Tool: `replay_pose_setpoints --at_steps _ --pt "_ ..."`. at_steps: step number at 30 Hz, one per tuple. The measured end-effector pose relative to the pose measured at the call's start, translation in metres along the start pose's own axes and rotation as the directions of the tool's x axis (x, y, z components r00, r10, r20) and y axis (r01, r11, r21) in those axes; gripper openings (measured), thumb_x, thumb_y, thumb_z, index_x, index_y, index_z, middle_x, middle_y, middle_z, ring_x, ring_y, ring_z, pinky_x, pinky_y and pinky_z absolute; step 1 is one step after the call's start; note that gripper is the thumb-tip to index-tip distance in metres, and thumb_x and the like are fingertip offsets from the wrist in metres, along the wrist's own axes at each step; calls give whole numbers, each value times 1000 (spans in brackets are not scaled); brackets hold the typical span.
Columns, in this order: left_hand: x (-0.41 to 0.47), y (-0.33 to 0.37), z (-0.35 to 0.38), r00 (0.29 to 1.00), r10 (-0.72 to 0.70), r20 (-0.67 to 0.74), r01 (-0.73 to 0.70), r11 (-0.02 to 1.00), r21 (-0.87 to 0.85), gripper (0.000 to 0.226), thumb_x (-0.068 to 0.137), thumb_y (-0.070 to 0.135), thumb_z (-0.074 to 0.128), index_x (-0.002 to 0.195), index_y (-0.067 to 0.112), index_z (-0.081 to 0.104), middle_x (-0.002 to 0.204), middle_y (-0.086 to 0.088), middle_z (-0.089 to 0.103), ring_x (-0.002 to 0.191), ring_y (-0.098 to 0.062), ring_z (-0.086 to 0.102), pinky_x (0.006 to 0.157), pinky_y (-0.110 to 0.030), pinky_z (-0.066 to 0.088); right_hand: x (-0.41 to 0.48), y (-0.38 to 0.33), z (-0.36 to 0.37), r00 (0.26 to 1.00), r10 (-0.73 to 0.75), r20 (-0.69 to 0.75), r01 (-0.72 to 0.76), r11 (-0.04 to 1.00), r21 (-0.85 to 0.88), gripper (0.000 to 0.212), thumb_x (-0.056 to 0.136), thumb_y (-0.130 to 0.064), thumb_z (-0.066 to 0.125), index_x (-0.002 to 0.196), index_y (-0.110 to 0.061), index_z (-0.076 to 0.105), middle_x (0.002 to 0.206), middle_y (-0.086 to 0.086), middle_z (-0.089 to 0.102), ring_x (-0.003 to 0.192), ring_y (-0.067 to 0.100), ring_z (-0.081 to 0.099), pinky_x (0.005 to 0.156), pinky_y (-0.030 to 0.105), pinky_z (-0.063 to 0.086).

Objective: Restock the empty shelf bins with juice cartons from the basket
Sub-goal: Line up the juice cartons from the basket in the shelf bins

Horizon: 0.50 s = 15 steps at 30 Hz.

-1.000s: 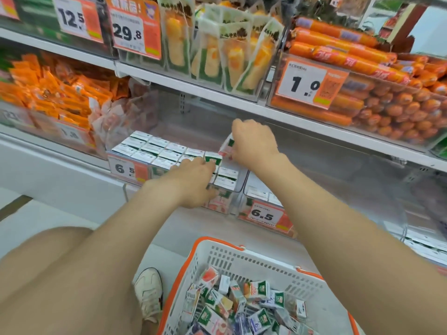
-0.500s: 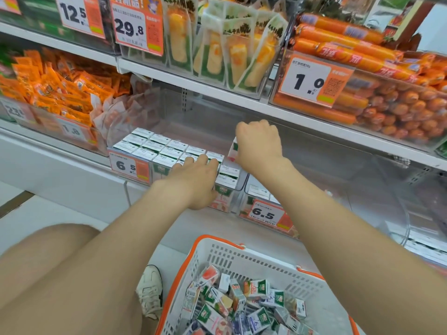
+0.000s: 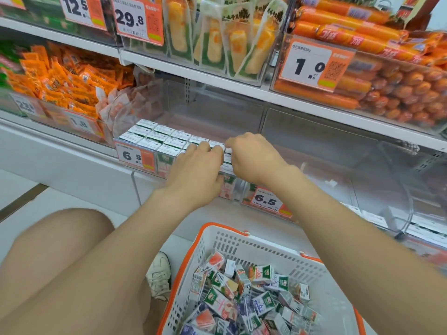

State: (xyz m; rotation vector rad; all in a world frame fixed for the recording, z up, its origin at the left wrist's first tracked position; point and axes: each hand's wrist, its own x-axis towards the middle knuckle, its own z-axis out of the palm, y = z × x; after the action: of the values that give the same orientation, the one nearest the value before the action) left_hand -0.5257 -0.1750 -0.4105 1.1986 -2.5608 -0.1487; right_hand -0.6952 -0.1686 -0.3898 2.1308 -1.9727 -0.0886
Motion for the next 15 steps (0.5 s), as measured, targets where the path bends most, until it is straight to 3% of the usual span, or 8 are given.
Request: replay_pose_setpoints --at_steps 2,4,6,8,10,12,14,15 --pt "-10 7 1 998 -25 -54 22 998 -63 16 93 26 63 109 22 60 108 -3 61 104 -29 57 79 -42 51 -35 -6 14 973 10 -231 14 995 103 33 84 -12 52 113 -11 69 105 8 70 97 33 59 82 41 45" --pt "-22 15 8 999 -29 40 35 990 -138 7 90 27 64 95 27 59 96 1 66 95 -28 63 74 -40 54 -80 -16 23 899 54 -434 67 964 258 29 83 -14 51 104 -10 71 96 7 67 92 31 56 78 41 45" --pt "-33 24 24 970 27 240 3 992 -123 10 87 31 66 88 29 56 93 2 67 93 -29 65 76 -43 58 -123 -25 33 899 91 -427 88 920 381 25 83 -19 47 93 -12 69 85 5 65 82 27 57 72 39 46" --pt "-47 35 48 874 90 477 -81 996 -40 12 90 34 68 94 27 59 99 2 66 97 -29 65 81 -42 58 -155 -30 53 971 94 -219 23 878 479 26 83 -26 42 87 -19 67 77 1 66 71 25 60 64 39 52" --pt "-56 45 80 713 114 692 -150 989 -8 21 93 34 67 105 17 67 105 -3 69 99 -28 66 82 -38 56 -177 -29 81 998 5 68 -37 876 480 30 84 -29 38 88 -24 67 76 0 68 69 26 62 61 41 55" --pt "-63 53 115 562 115 819 -203 979 2 27 96 31 64 111 10 70 110 -9 71 95 -29 65 77 -36 52 -196 -24 113 937 -102 335 -64 891 449 31 88 -24 41 97 -20 71 85 5 72 80 30 65 69 43 57" --pt "-72 59 145 484 104 869 -237 971 16 13 97 25 62 97 12 61 96 -9 60 81 -26 50 67 -34 42 -212 -20 145 857 -137 497 -127 878 462 26 92 -13 47 95 -15 72 87 8 72 84 30 66 74 42 57" --pt "-76 62 154 443 78 893 -268 962 49 10 97 21 62 92 16 56 89 -7 53 76 -24 44 65 -34 37 -221 -19 160 831 -142 538 -152 873 464 23 92 -8 48 86 -13 70 79 9 68 77 30 63 71 41 55"
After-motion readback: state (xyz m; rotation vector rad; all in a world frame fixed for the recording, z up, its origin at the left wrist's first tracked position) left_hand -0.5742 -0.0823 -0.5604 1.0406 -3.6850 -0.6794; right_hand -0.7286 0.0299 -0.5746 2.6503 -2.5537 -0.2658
